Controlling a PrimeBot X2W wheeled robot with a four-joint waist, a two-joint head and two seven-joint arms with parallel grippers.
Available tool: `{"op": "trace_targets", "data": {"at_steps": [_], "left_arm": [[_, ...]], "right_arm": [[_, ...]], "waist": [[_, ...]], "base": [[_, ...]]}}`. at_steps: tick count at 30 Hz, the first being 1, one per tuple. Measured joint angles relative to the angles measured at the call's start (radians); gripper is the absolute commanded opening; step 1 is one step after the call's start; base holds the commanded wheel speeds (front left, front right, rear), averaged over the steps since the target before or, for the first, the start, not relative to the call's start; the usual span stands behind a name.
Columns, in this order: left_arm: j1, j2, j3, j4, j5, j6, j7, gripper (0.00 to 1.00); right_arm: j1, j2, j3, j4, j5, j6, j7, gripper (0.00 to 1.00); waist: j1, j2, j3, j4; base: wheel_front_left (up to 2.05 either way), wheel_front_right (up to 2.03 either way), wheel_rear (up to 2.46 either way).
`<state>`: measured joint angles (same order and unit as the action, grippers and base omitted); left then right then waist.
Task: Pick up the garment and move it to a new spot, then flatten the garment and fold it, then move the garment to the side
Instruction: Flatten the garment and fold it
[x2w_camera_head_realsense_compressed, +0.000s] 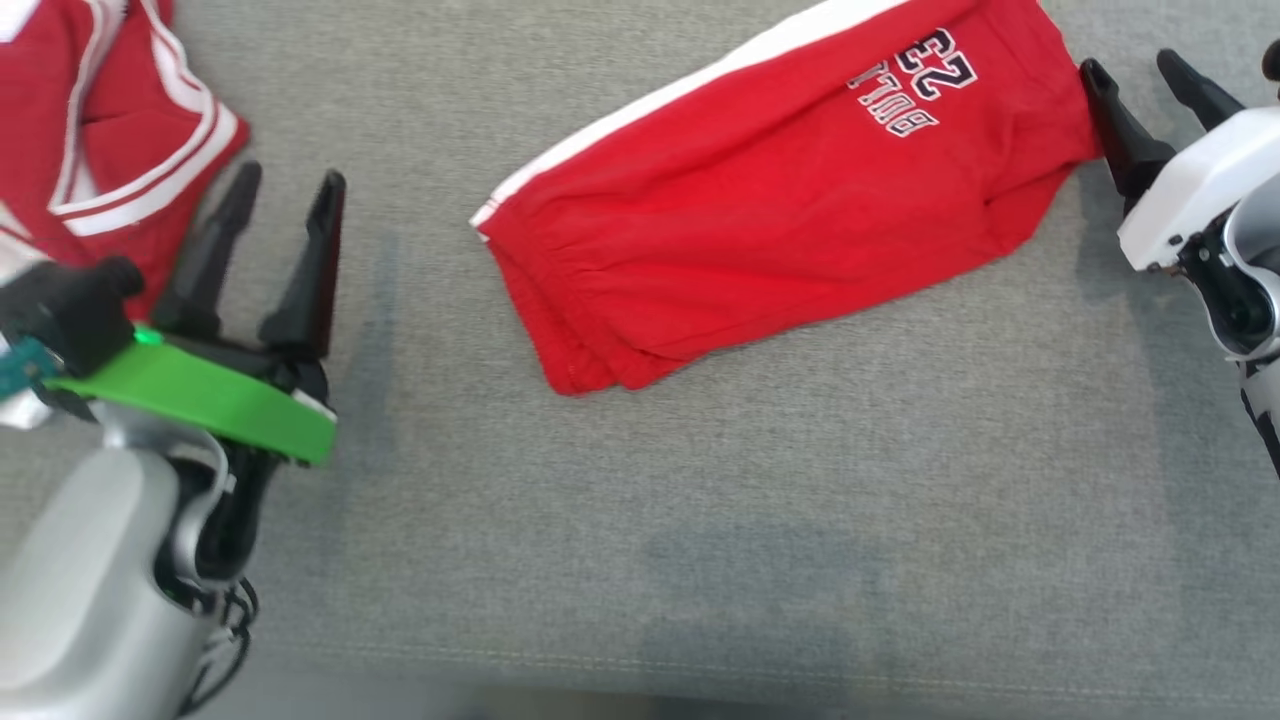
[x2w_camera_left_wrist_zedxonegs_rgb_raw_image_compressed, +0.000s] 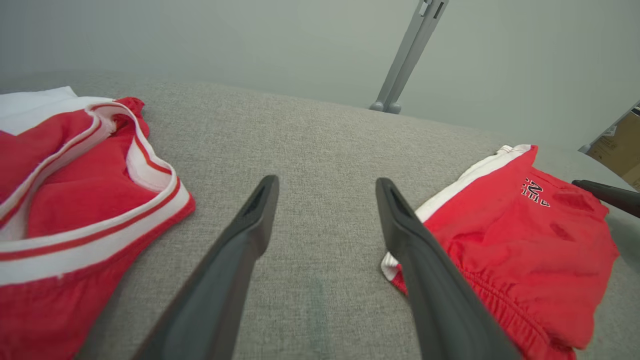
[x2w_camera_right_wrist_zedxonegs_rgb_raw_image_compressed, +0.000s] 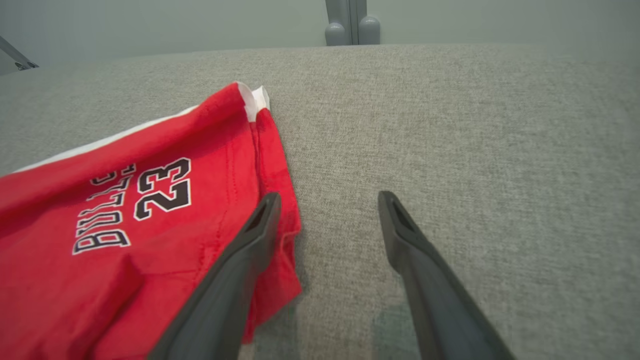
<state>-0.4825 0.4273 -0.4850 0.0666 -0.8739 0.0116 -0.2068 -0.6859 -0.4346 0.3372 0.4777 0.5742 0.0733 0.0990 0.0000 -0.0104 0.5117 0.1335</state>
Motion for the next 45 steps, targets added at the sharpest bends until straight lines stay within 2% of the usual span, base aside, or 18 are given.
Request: {"op": "trace_targets", "data": {"at_steps": [7, 19, 27, 43, 44, 45], "left_arm": [[0.098, -0.034, -0.009, 0.018, 0.0, 0.024, -0.026, 1.0], [0.146, -0.04, -0.001, -0.008, 0.0, 0.032, -0.033, 1.0], [0.168, -0.042, 0.01, -0.015, 0.0, 0.033, -0.036, 1.0], [0.2, -0.044, 0.024, -0.042, 0.015, 0.033, -0.042, 1.0], [0.2, -0.045, 0.024, -0.042, 0.015, 0.033, -0.042, 1.0], [0.2, -0.045, 0.024, -0.042, 0.015, 0.033, -0.042, 1.0]], "right_arm": [[0.029, -0.001, -0.012, 0.036, 0.058, 0.011, 0.031, 1.0], [0.037, -0.008, -0.006, 0.077, 0.093, 0.013, 0.151, 1.0], [0.029, -0.024, -0.003, 0.082, 0.091, 0.004, 0.198, 1.0], [0.016, -0.035, 0.009, 0.067, 0.09, -0.006, 0.273, 1.0], [0.016, -0.034, 0.01, 0.066, 0.092, -0.006, 0.275, 0.91], [0.016, -0.033, 0.01, 0.066, 0.095, -0.006, 0.282, 0.58]], "waist": [[0.0, 0.0, -0.042, 0.064], [0.0, 0.0, -0.092, 0.149], [0.0, 0.0, -0.099, 0.152], [0.0, 0.0, -0.093, 0.114], [0.0, 0.0, -0.092, 0.114], [0.0, 0.0, -0.092, 0.115]], "base": [[0.0, 0.0, 0.0], [0.0, 0.0, 0.0], [0.0, 0.0, 0.0], [0.0, 0.0, 0.0], [0.0, 0.0, 0.0], [0.0, 0.0, 0.0]]}}
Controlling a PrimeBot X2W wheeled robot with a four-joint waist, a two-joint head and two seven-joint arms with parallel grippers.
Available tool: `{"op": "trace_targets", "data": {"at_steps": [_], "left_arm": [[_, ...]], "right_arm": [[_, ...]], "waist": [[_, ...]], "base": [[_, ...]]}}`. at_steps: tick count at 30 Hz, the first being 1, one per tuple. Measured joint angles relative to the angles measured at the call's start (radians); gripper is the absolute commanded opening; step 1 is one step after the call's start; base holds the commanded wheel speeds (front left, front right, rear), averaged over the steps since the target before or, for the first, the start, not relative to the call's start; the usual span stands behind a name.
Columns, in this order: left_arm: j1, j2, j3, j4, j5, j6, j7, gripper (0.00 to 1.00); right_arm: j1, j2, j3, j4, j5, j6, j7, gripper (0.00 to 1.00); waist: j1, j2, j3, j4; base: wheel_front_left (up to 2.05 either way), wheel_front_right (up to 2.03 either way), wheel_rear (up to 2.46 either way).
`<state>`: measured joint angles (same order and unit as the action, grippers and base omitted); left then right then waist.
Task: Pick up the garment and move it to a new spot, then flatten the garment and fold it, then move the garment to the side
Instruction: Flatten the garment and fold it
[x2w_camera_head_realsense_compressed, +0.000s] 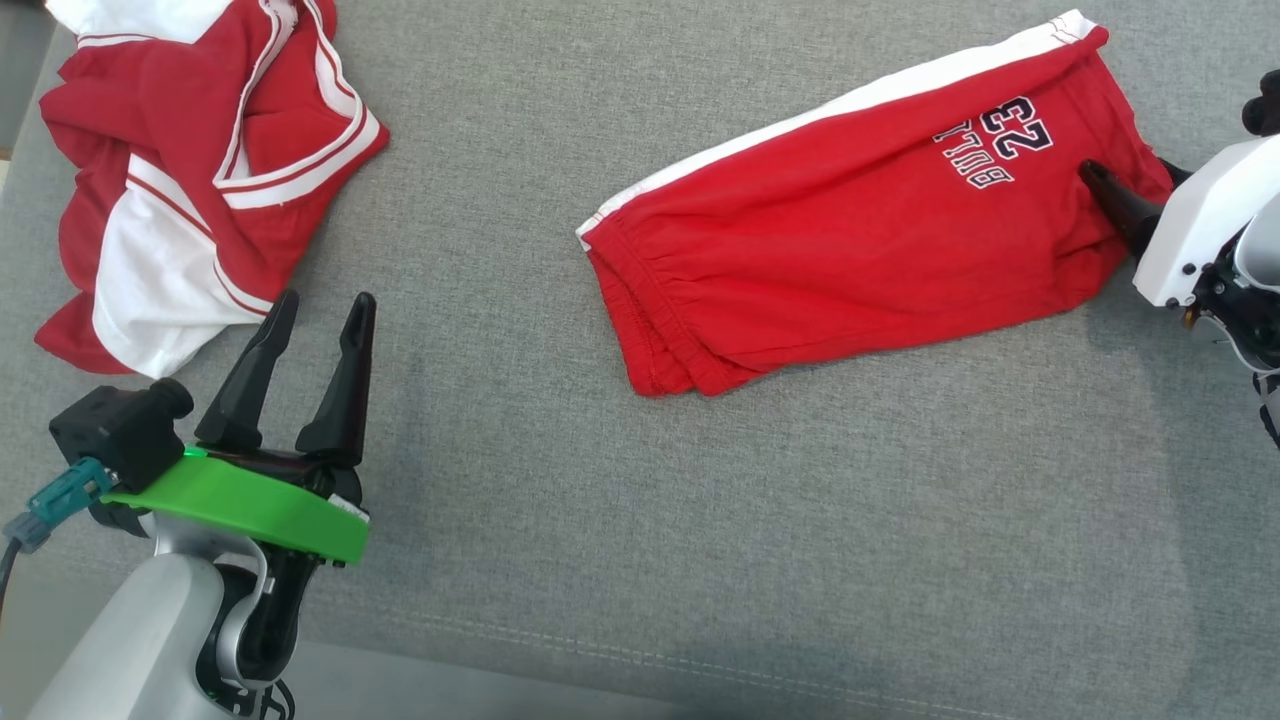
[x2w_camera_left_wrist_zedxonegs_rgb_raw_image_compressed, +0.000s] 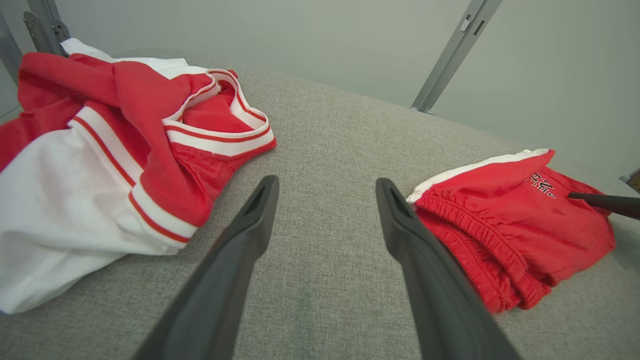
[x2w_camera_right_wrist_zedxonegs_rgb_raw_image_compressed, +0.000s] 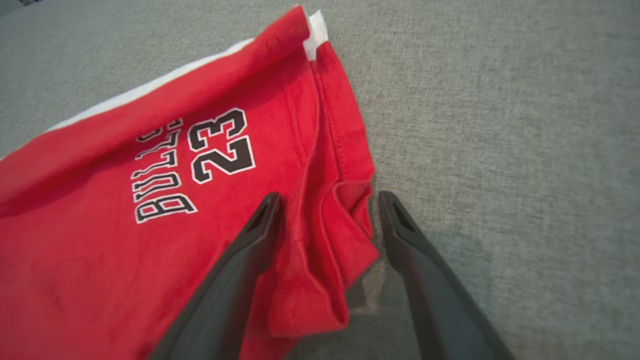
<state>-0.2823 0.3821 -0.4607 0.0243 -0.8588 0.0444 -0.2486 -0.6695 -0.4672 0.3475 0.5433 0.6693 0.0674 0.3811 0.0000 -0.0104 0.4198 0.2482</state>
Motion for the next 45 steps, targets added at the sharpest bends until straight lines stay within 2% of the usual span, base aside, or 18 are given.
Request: {"op": "trace_targets", "data": {"at_steps": [1, 2, 3, 4, 13, 19, 28, 33, 37, 38, 45], "left_arm": [[0.0, 0.0, 0.0, 0.0, 0.0, 0.0, 0.0, 1.0], [0.0, -0.001, 0.0, 0.0, 0.001, 0.0, 0.0, 1.0], [0.0, -0.002, 0.0, 0.002, 0.002, 0.0, 0.0, 1.0], [0.0, -0.004, 0.001, 0.004, 0.002, 0.0, 0.0, 1.0], [0.021, -0.004, 0.013, 0.023, 0.002, 0.0, 0.0, 1.0], [0.04, -0.008, 0.018, 0.032, 0.002, 0.0, 0.0, 1.0], [0.1, -0.008, 0.026, 0.044, 0.001, -0.001, 0.0, 1.0], [0.135, 0.008, 0.027, 0.037, -0.001, 0.0, 0.0, 1.0], [0.144, 0.015, 0.011, 0.03, 0.003, 0.0, 0.0, 1.0], [0.144, 0.015, 0.005, 0.028, 0.006, 0.0, 0.001, 1.0], [0.144, 0.025, -0.001, -0.002, 0.047, 0.005, 0.001, 1.0]], "right_arm": [[0.0, 0.002, 0.0, -0.001, 0.002, 0.0, 0.002, 0.42], [0.0, 0.003, 0.0, -0.001, 0.004, 0.0, 0.003, 0.42], [0.0, 0.007, 0.0, -0.001, 0.009, 0.0, 0.004, 0.04], [0.0, 0.013, -0.001, -0.001, 0.013, 0.0, 0.004, 0.0], [0.012, 0.052, -0.051, -0.027, 0.089, 0.003, -0.02, 0.0], [0.081, 0.063, -0.095, -0.065, 0.15, 0.011, -0.054, 0.0], [0.291, 0.108, -0.147, -0.138, 0.247, 0.015, -0.097, 0.0], [0.386, 0.119, -0.152, -0.167, 0.263, 0.014, -0.108, 0.0], [0.432, 0.117, -0.152, -0.168, 0.253, 0.01, -0.134, 0.67], [0.442, 0.114, -0.153, -0.168, 0.248, 0.009, -0.139, 1.0], [0.496, 0.086, -0.171, -0.186, 0.215, -0.008, -0.194, 1.0]], "waist": [[0.0, 0.0, 0.0, 0.001], [0.0, 0.0, 0.0, 0.001], [0.0, 0.0, 0.0, 0.002], [0.0, 0.0, -0.002, 0.002], [0.0, 0.0, -0.031, -0.019], [0.0, 0.0, -0.058, -0.047], [0.0, 0.0, -0.12, -0.121], [0.0, 0.0, -0.149, -0.172], [0.0, 0.0, -0.166, -0.211], [0.0, 0.0, -0.17, -0.22], [0.0, 0.0, -0.198, -0.227]], "base": [[0.0, 0.0, 0.0], [0.0, 0.0, 0.0], [0.0, 0.0, 0.0], [0.0, 0.0, 0.0], [0.0, 0.0, 0.0], [0.0, 0.0, 0.0], [0.0, 0.0, 0.0], [0.0, 0.0, 0.0], [0.0, 0.0, 0.0], [0.0, 0.0, 0.0], [0.0, 0.0, 0.0]]}}
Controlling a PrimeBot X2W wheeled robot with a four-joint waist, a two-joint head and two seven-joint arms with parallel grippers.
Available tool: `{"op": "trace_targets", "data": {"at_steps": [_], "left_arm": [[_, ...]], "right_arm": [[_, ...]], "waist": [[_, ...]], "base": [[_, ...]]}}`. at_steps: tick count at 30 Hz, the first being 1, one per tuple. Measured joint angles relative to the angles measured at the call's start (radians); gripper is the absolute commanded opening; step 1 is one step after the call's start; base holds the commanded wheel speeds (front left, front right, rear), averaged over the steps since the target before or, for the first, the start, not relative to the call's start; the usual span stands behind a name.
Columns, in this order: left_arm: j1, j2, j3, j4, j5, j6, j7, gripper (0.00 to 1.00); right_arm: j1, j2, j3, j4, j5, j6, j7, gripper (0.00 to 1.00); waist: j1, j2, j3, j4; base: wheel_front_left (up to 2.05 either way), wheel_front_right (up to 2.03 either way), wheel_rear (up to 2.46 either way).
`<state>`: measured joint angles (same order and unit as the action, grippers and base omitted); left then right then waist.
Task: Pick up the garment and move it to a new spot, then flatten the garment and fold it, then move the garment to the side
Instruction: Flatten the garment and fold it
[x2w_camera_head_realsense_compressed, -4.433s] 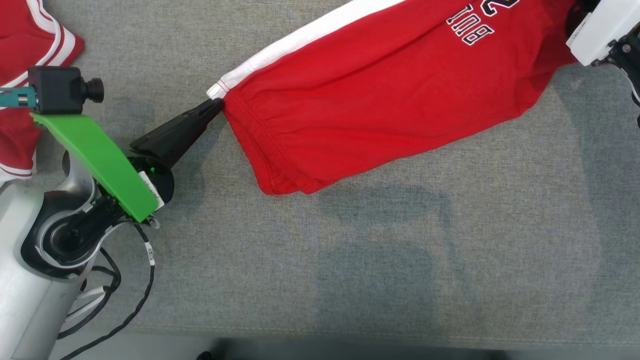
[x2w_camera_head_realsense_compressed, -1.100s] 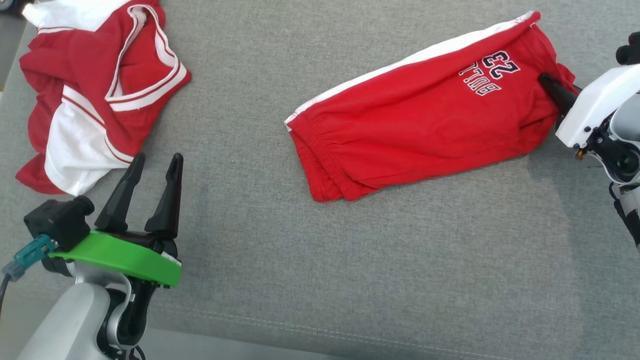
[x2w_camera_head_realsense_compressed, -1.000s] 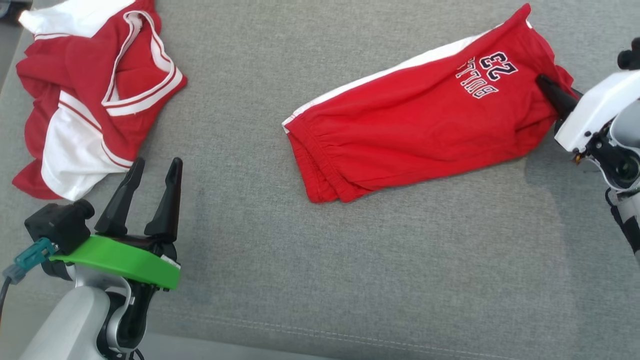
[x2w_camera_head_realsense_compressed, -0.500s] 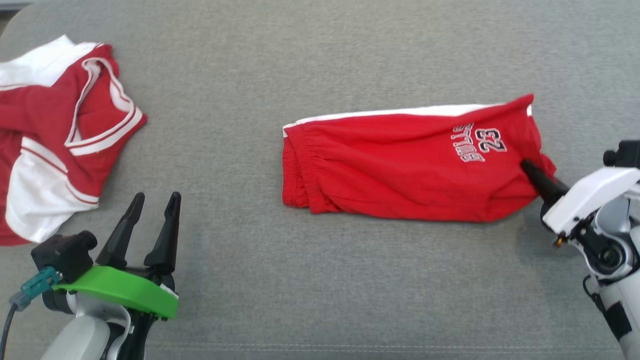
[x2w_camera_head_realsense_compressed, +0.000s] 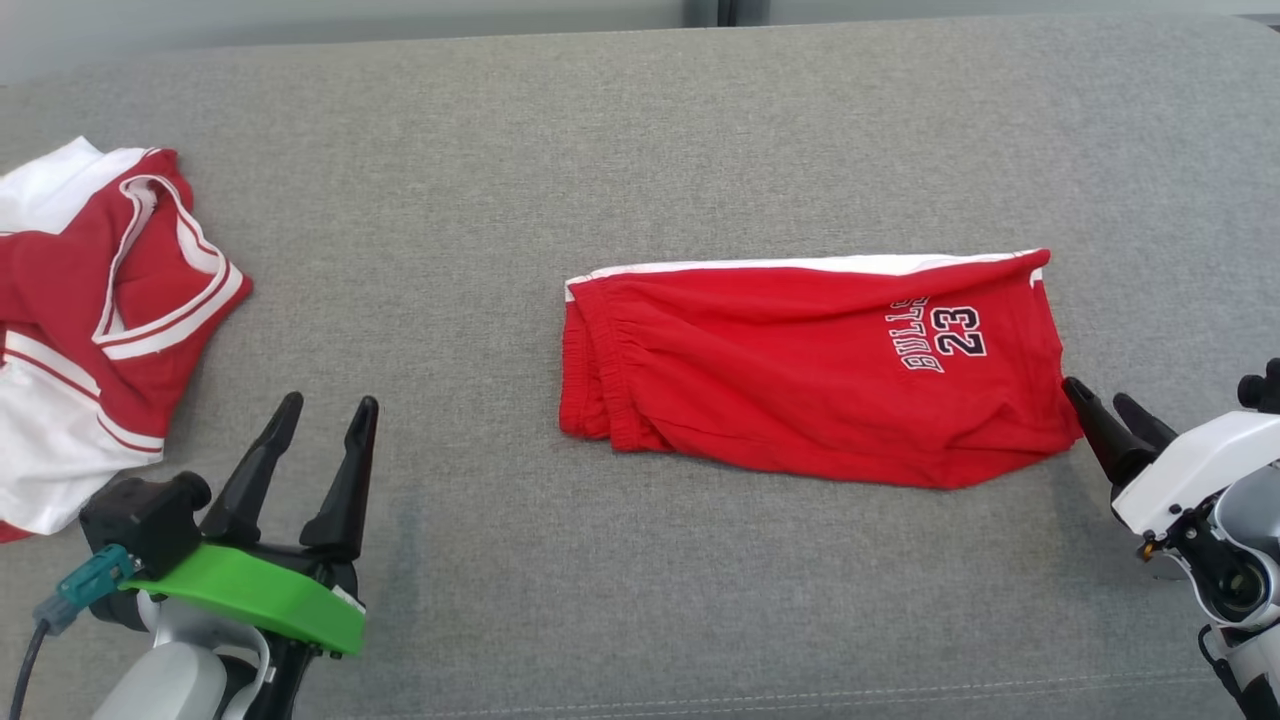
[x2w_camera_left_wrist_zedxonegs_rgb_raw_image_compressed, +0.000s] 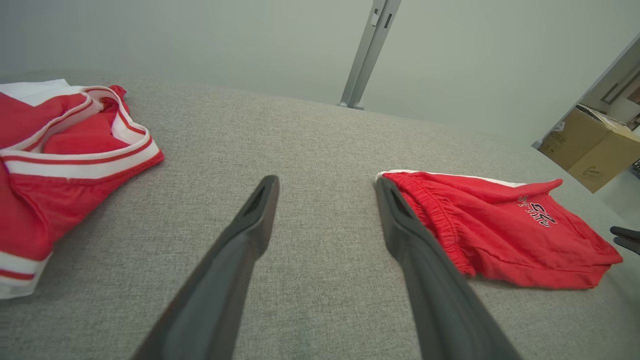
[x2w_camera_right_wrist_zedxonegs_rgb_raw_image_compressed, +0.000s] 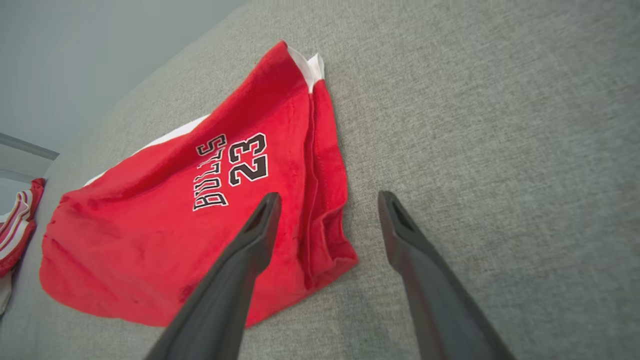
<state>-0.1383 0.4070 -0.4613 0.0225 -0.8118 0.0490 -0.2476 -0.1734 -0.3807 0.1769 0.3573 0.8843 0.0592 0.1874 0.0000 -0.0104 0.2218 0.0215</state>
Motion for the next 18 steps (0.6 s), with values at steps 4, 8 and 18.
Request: {"op": "trace_targets", "data": {"at_steps": [4, 8, 18], "left_arm": [[0.0, 0.019, 0.008, -0.015, 0.01, 0.009, 0.0, 1.0], [0.0, 0.021, 0.008, -0.037, 0.015, 0.015, 0.0, 1.0], [0.0, 0.037, 0.03, -0.066, 0.014, 0.029, 0.009, 1.0]], "right_arm": [[-0.002, 0.0, 0.002, -0.009, -0.018, -0.01, -0.009, 1.0], [-0.005, -0.001, 0.001, -0.004, -0.024, -0.031, -0.011, 1.0], [-0.054, 0.006, -0.012, 0.037, -0.023, -0.068, -0.006, 0.27]], "waist": [[0.0, 0.0, 0.004, 0.02], [0.0, 0.0, 0.016, 0.038], [0.0, 0.0, 0.068, 0.084]], "base": [[0.0, 0.0, 0.0], [0.0, 0.0, 0.0], [0.0, 0.0, 0.0]]}}
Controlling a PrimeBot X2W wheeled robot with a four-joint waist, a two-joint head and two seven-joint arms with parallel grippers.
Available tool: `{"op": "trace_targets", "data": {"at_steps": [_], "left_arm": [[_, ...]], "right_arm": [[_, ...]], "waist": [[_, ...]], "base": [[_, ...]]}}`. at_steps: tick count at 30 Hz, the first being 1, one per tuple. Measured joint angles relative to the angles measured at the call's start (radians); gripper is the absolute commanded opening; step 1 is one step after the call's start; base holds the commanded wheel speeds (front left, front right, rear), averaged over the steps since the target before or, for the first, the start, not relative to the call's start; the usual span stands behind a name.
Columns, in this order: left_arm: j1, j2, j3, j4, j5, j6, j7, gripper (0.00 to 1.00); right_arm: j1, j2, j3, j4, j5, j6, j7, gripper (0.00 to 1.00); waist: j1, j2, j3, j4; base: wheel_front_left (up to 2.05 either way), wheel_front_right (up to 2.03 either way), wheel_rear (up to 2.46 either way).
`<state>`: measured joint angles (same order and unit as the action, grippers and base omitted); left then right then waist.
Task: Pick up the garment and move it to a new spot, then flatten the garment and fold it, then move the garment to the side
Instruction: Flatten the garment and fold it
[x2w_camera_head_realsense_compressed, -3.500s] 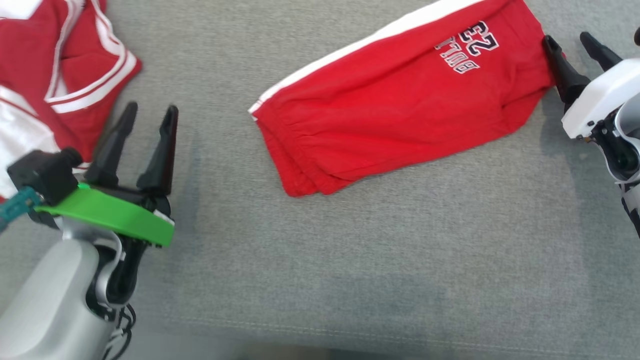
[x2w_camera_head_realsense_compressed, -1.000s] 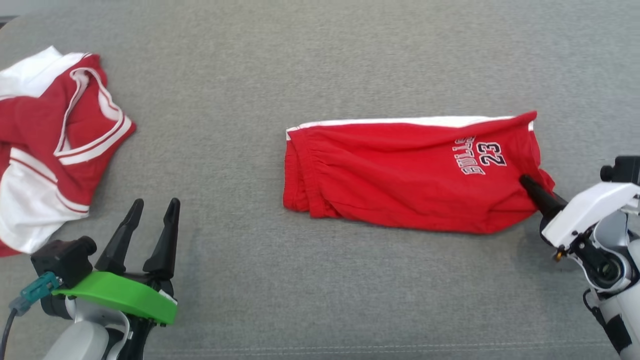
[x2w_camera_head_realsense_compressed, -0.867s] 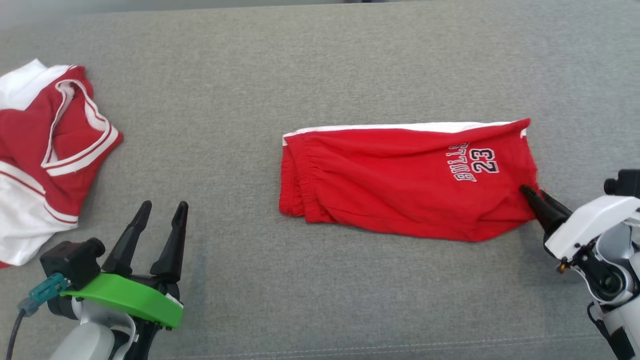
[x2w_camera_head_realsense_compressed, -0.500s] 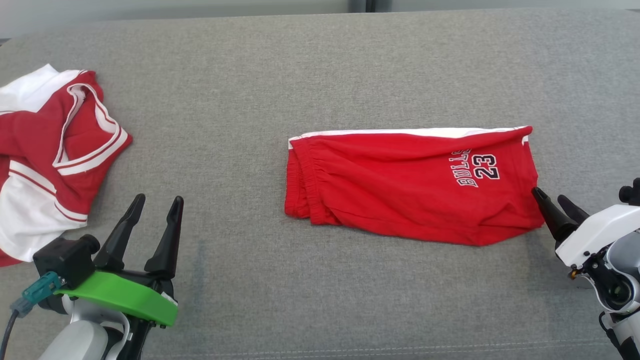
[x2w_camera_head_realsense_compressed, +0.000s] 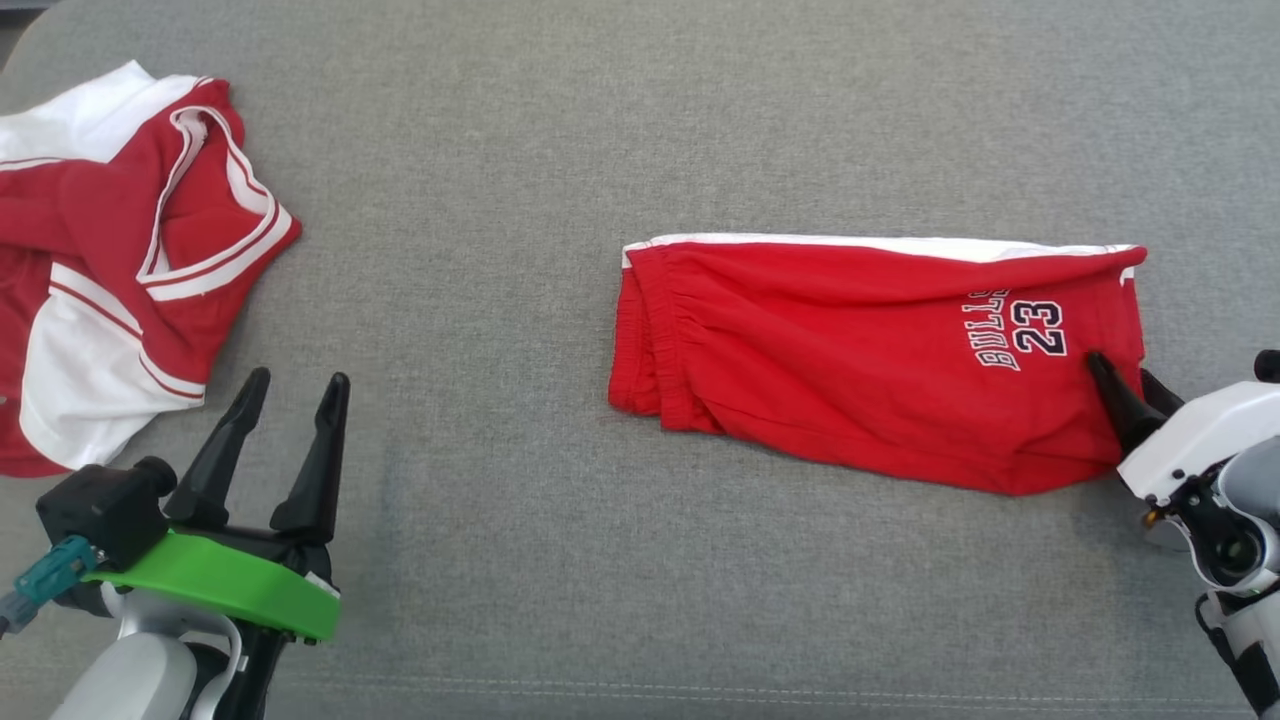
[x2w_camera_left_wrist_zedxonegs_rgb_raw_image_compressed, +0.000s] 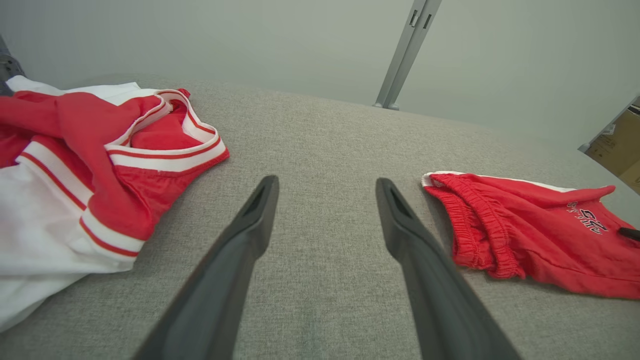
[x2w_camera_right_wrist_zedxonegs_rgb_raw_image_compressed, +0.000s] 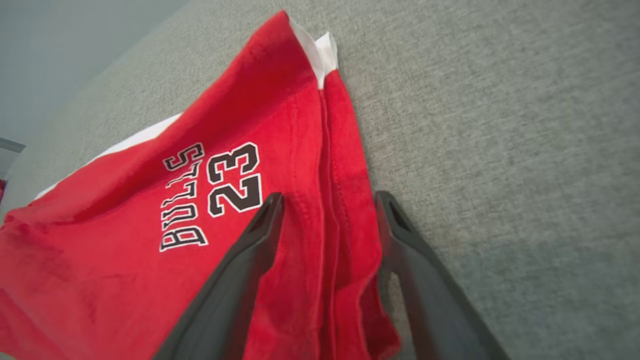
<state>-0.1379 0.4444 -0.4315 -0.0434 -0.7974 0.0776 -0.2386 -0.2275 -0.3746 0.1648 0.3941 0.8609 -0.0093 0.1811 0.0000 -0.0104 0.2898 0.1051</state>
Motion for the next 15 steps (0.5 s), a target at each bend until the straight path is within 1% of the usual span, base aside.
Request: {"op": "trace_targets", "data": {"at_steps": [1, 3, 5, 8, 11, 15], "left_arm": [[0.0, 0.003, 0.003, 0.002, 0.0, 0.002, 0.0, 1.0], [0.0, 0.007, 0.01, 0.002, 0.0, 0.002, 0.0, 1.0], [0.0, 0.007, 0.015, 0.002, 0.0, 0.003, 0.0, 1.0], [0.001, 0.007, 0.017, 0.002, -0.001, 0.003, 0.0, 1.0], [0.003, 0.002, 0.018, 0.001, -0.002, 0.005, 0.0, 1.0], [0.018, -0.012, 0.017, 0.002, -0.008, 0.011, 0.0, 1.0]], "right_arm": [[-0.007, 0.009, 0.0, 0.003, 0.007, 0.001, -0.002, 0.0], [-0.017, 0.024, 0.005, 0.002, 0.015, 0.019, -0.002, 0.0], [-0.018, 0.041, 0.005, 0.003, 0.032, 0.031, -0.002, 0.0], [-0.018, 0.034, -0.021, 0.005, 0.063, 0.036, 0.001, 0.0], [-0.018, -0.007, -0.075, 0.005, 0.103, 0.035, 0.019, 0.0], [-0.013, -0.104, -0.149, 0.008, 0.137, 0.024, 0.057, 0.0]], "waist": [[0.0, 0.0, 0.004, 0.004], [0.0, 0.0, 0.009, 0.011], [0.0, 0.0, 0.011, 0.012], [0.0, 0.0, 0.005, 0.005], [0.0, 0.0, -0.004, -0.005], [0.0, 0.0, -0.019, -0.018]], "base": [[0.0, 0.0, 0.0], [0.0, 0.0, 0.0], [0.0, 0.0, 0.0], [0.0, 0.0, 0.0], [0.0, 0.0, 0.0], [0.0, 0.0, 0.0]]}}
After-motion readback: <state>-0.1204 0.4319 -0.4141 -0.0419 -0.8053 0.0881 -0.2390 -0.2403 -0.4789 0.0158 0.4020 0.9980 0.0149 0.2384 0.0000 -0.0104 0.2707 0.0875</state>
